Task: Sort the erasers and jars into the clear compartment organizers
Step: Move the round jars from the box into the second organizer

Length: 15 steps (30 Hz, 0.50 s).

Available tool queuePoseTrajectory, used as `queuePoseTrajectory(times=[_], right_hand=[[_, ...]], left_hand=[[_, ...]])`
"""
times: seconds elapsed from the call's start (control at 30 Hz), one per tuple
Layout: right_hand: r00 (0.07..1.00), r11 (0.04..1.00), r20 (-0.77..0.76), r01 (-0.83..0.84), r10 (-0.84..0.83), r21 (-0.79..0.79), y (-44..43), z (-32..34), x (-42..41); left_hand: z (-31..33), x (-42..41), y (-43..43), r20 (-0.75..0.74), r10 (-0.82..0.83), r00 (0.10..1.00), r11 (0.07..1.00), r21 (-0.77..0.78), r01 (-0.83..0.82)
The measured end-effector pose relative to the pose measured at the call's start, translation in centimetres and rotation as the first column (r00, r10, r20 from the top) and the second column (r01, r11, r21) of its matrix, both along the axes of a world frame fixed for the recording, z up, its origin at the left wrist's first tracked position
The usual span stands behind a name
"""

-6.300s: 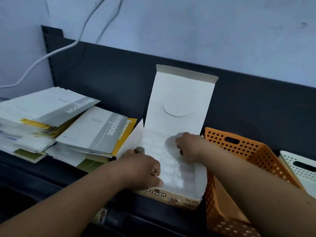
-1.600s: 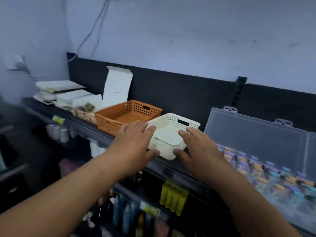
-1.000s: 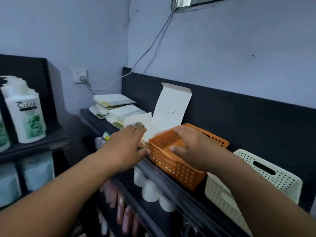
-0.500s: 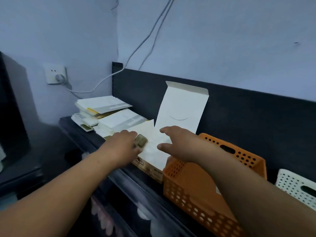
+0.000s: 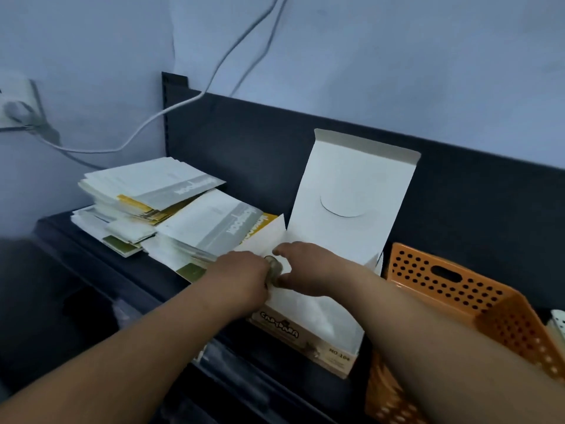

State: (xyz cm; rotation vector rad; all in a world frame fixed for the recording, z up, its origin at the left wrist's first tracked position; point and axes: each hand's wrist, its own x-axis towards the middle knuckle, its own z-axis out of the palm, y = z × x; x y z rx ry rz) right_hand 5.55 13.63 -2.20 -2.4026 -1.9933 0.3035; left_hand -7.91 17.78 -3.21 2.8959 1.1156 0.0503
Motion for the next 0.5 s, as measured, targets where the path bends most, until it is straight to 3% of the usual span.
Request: queuePoseTrajectory(times=[0.33, 0.5], right_hand=[[0.988, 0.997, -0.145, 0.063, -0.057, 0.04, 0.7, -1.5, 0.9], [0.993, 0.997, -0.117, -0.025, 0.034, 0.076, 1.0, -2.2, 0.6]], left_hand=[[-1.0, 1.1, 0.4, 0.083, 0.045, 0.996, 0.998, 0.037, -0.048], [-1.6, 1.5, -0.1, 0.128, 0.044, 0.991, 0.999, 0.0, -0.044]])
